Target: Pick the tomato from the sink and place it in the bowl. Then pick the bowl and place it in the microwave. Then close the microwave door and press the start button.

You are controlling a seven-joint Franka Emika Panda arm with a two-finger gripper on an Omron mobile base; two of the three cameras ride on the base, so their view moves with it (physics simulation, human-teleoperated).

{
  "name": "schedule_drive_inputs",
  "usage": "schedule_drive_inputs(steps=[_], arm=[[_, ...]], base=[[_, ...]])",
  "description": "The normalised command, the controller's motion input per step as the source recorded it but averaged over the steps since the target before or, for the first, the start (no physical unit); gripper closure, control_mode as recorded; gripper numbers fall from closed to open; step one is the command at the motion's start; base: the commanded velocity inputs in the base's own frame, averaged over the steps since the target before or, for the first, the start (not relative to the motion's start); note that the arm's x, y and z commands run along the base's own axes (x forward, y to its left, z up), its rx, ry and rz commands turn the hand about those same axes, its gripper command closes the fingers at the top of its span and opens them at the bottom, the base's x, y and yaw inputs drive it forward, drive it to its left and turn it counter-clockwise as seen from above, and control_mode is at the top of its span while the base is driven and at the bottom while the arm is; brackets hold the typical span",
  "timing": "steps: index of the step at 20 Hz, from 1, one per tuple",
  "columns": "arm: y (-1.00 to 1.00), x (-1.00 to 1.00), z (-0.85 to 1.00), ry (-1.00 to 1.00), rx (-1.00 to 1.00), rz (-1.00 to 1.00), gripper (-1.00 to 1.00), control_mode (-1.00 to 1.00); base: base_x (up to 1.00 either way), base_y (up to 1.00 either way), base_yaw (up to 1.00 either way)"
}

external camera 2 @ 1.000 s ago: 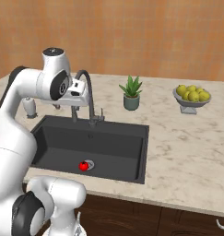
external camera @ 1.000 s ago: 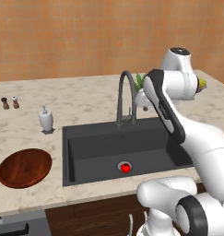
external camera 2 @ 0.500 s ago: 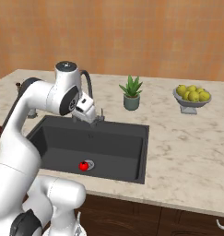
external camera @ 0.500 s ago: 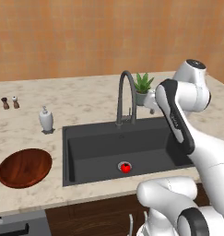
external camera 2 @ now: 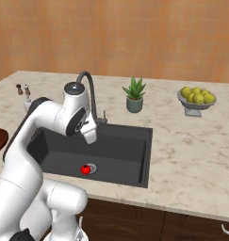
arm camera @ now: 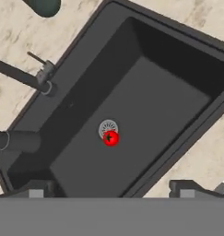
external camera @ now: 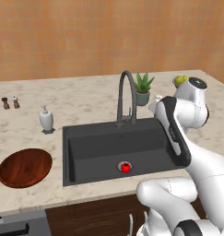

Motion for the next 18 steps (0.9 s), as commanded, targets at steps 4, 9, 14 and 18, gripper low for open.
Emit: schedule_drive_inputs(steps=[4,9,14,18], arm=[[-0.41,0.00,-0.23,0.00,0.30,-0.26,-1.00,-1.00],[-0.38,0.21,-0.13,0.03,0.28,-0.03,-1.00,-1.00],[-0.24,0.46,-0.35,0.05,0.28,0.02,-1.00,-1.00],[-0.12,0.57,-0.39,0.08,0.27,0.03,-1.00,-1.00]], base=[[0.00,0.00,0.00],[0.00,0.00,0.00],[0.00,0.00,0.00],[0.00,0.00,0.00]])
